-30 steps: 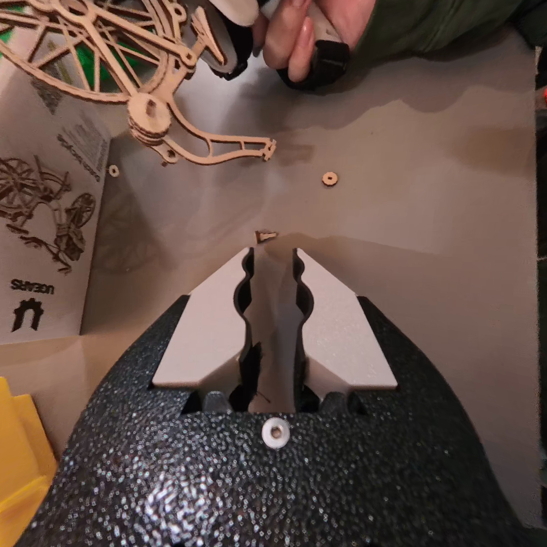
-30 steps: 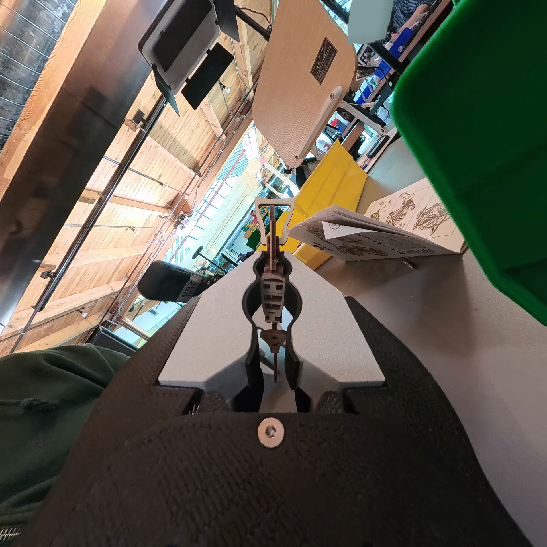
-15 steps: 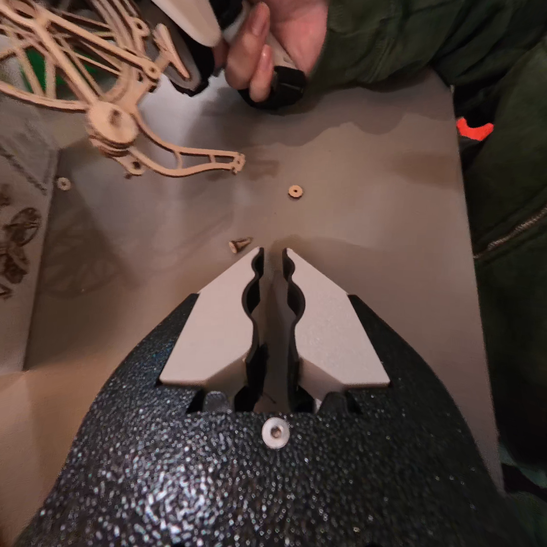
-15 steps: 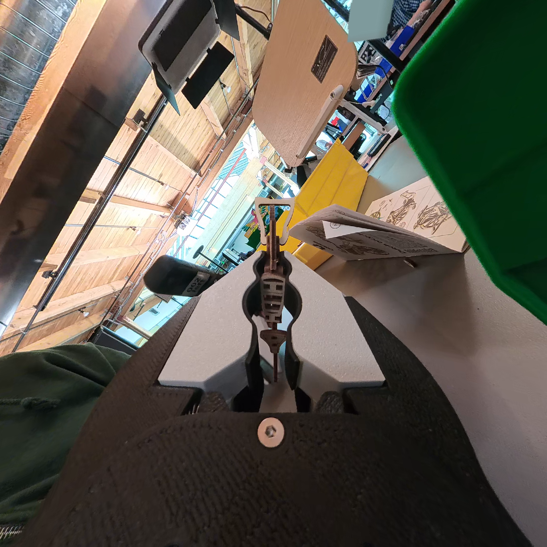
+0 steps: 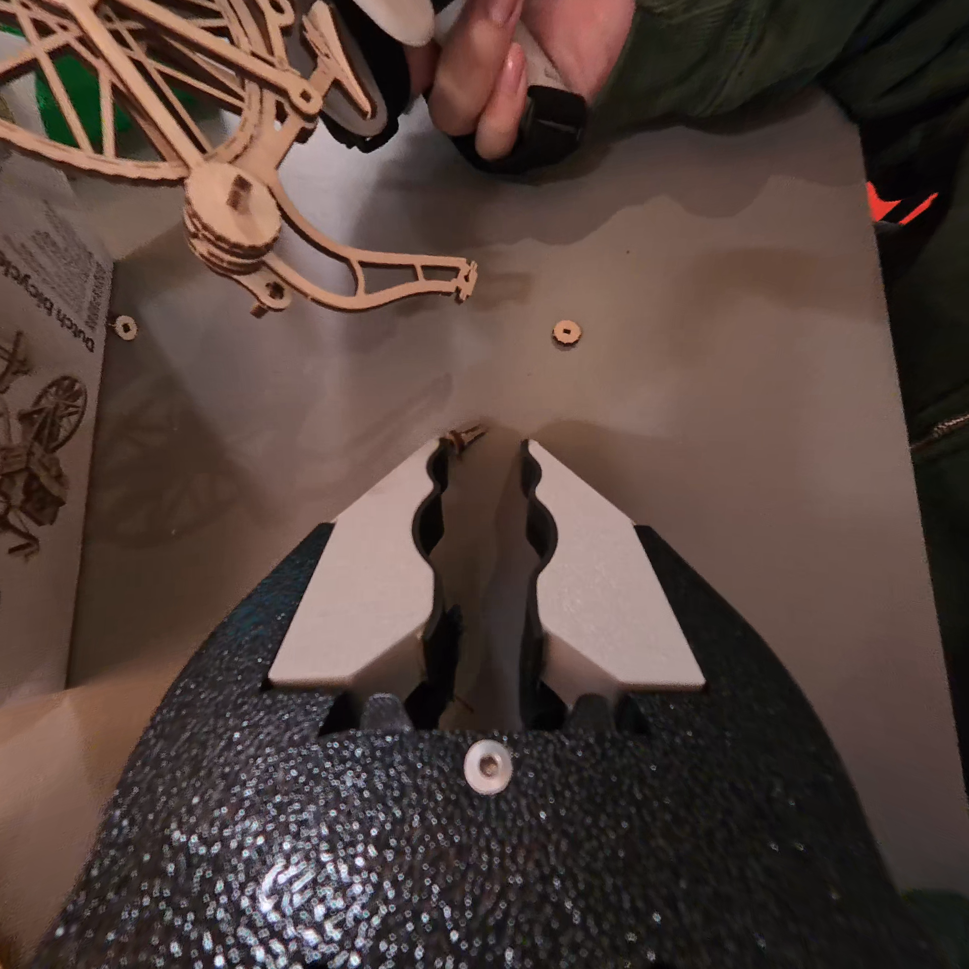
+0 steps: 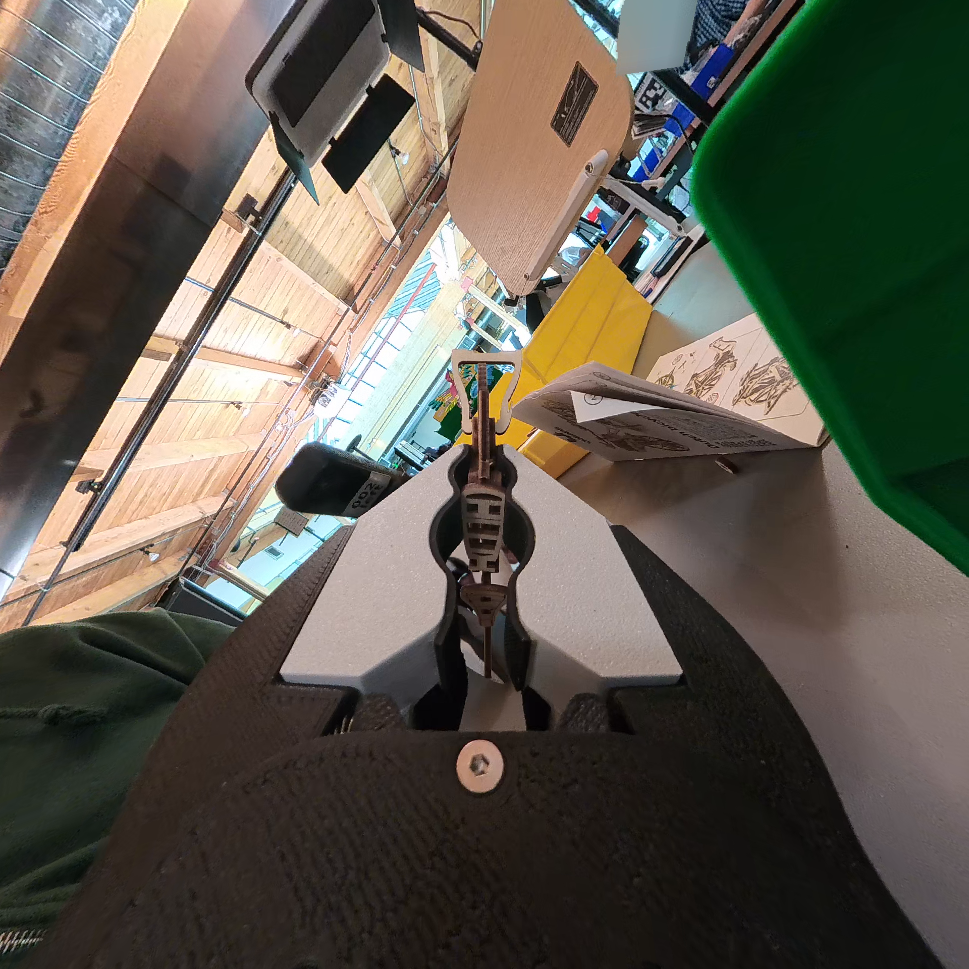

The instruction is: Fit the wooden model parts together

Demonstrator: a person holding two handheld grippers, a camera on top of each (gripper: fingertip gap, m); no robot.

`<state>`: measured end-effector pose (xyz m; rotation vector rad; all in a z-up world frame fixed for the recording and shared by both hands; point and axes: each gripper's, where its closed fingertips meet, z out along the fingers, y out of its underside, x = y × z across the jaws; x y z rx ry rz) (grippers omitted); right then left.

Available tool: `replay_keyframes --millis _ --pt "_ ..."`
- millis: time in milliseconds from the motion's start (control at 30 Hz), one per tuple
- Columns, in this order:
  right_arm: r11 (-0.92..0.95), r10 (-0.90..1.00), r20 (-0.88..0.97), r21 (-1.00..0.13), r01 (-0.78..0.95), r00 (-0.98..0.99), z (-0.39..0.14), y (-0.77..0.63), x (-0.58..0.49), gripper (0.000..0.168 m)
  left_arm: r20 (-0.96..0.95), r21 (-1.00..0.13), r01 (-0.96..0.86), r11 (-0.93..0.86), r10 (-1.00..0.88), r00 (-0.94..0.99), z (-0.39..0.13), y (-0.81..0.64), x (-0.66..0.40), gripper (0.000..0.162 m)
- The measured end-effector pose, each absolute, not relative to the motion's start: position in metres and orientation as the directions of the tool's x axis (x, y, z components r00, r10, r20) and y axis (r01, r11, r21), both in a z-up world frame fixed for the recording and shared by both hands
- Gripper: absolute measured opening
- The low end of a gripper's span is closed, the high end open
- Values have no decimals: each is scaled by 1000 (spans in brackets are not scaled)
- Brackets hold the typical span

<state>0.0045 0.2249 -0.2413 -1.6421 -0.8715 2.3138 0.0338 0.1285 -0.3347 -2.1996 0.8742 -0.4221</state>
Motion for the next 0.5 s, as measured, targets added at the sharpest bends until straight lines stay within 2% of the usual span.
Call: replay_keyframes --millis 33,233,500 --pt "-814 457 -805 -550 188 -378 -241 225 4 6 41 -726 -458 -513 -697 715 -335 127 34 22" --pt "-813 456 -805 -550 191 -378 -241 224 4 6 44 -738 -456 -498 -709 704 -335 120 38 8" --pt "-811 457 -805 -551 194 -378 -242 224 5 6 61 -768 -407 -494 -689 722 -334 123 37 19"
